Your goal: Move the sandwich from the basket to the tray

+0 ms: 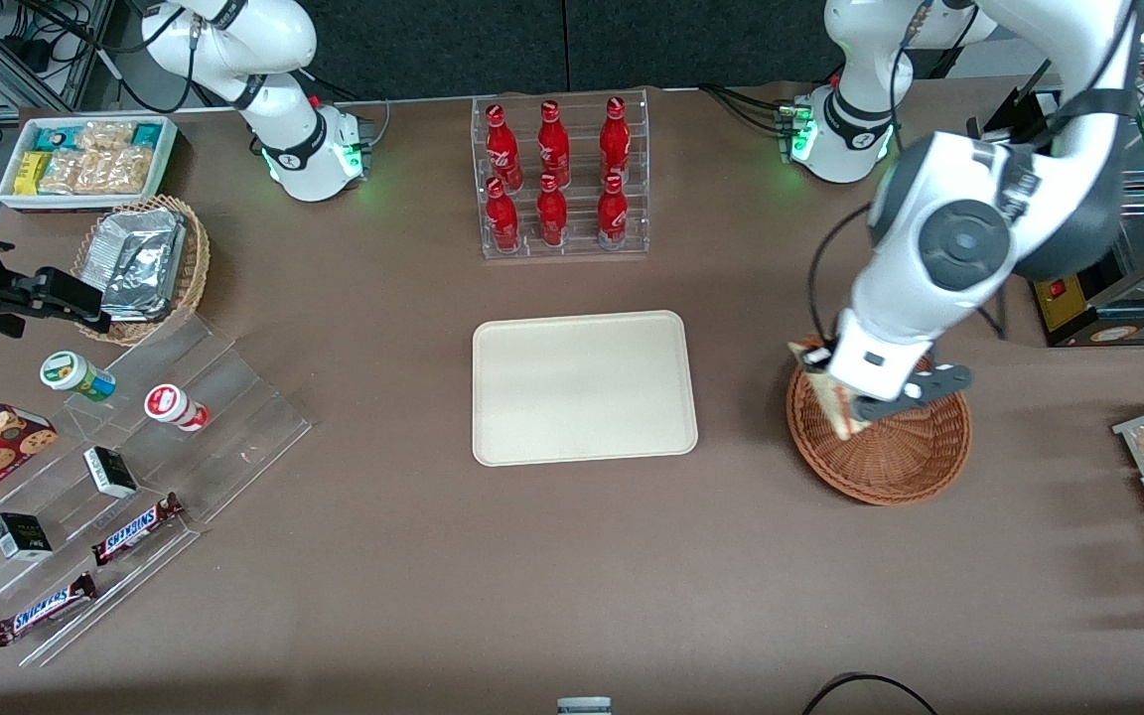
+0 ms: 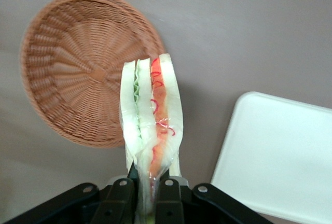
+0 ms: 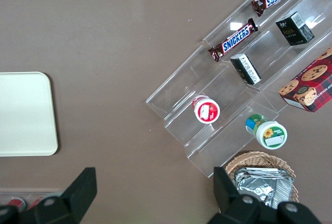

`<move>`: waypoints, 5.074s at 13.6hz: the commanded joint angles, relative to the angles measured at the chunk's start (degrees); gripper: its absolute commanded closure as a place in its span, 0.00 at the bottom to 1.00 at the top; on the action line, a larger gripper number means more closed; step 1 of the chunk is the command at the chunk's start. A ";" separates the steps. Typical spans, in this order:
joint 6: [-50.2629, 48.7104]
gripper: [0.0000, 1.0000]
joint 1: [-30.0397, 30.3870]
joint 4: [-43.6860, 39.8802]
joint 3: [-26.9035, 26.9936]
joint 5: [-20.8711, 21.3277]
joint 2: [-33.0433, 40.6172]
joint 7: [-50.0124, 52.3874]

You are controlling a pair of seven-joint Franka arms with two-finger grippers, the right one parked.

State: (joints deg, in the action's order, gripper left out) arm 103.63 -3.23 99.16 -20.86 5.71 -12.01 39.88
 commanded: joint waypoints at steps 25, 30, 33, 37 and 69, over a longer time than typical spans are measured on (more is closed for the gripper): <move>22.23 1.00 -16.28 -12.06 -13.95 22.50 -32.64 23.92; 23.81 0.93 -16.45 -11.72 -13.95 22.41 -33.87 23.92; 23.72 0.01 -16.54 -11.45 -13.95 22.41 -34.14 23.92; 19.35 0.00 -16.37 -11.89 -14.12 22.06 -33.08 24.63; -27.70 0.00 2.44 -20.95 13.81 -1.49 2.06 -36.43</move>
State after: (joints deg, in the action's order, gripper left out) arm 76.12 0.77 74.65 -10.14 4.95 -13.35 8.11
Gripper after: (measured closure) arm 0.000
